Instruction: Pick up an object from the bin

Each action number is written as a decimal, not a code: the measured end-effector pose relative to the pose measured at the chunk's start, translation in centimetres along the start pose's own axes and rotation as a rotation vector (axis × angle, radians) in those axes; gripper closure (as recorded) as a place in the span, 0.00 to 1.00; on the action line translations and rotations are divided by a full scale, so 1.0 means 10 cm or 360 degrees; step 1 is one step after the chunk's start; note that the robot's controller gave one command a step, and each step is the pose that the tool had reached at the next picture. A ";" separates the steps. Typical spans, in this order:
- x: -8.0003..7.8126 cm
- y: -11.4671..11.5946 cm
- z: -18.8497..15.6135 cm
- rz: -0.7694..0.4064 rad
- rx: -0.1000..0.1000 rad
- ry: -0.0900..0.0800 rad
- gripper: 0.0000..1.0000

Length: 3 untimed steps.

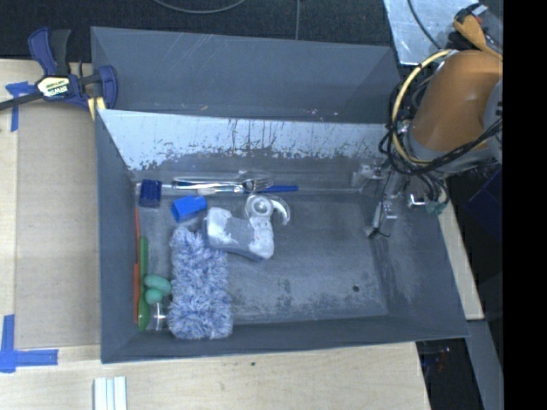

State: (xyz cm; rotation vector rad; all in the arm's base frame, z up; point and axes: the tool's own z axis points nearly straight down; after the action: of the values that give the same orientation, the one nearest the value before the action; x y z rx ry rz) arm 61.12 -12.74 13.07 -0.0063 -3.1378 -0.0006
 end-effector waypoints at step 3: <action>-0.08 1.09 -0.04 -0.0560 0.0010 -0.0029 0.00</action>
Offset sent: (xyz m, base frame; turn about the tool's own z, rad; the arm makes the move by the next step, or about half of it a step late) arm 0.0021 0.1195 -0.0607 -0.1160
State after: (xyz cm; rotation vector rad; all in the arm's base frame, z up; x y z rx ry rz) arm 61.94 -1.80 13.50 0.5460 -3.1085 0.0085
